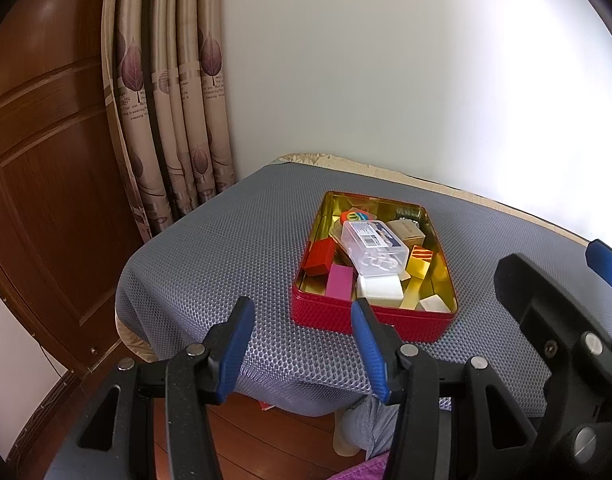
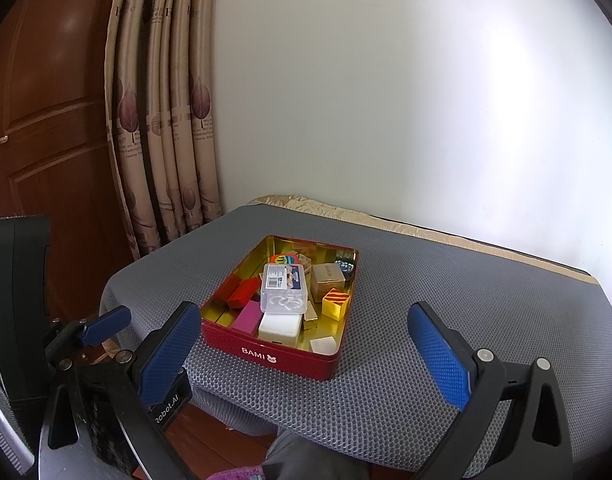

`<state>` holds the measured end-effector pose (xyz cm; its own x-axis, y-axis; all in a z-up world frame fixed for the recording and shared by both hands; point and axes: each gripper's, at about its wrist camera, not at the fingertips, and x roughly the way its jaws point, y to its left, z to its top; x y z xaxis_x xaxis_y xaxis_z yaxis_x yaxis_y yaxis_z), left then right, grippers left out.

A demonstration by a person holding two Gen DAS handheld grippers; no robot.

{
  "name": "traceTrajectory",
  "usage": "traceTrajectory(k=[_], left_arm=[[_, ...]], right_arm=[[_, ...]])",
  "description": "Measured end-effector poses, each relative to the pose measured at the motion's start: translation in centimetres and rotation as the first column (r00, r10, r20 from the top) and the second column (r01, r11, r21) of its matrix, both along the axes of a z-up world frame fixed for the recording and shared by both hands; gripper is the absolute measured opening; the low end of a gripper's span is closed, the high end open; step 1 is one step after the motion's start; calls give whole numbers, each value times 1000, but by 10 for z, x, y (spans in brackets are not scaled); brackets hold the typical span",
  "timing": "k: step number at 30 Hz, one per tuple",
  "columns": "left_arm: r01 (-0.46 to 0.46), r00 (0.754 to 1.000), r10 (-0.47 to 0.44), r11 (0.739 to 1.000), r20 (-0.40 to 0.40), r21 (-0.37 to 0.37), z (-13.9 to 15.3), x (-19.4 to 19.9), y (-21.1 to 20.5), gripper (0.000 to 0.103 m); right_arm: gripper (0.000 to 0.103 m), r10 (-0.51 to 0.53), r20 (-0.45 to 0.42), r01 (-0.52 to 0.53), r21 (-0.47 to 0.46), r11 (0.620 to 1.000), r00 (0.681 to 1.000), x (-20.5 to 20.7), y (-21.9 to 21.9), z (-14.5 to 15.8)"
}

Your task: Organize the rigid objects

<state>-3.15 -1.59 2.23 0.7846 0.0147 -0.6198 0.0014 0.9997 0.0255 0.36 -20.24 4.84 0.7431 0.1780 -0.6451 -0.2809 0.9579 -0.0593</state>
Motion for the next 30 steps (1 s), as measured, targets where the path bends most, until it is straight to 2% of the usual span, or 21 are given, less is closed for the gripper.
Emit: traceTrajectory(k=[30], left_arm=[[5, 1000, -5, 1000, 4, 4, 1, 2, 1, 52]], right_arm=[[102, 5, -3, -5, 6, 1000, 1000, -1, -2, 1]])
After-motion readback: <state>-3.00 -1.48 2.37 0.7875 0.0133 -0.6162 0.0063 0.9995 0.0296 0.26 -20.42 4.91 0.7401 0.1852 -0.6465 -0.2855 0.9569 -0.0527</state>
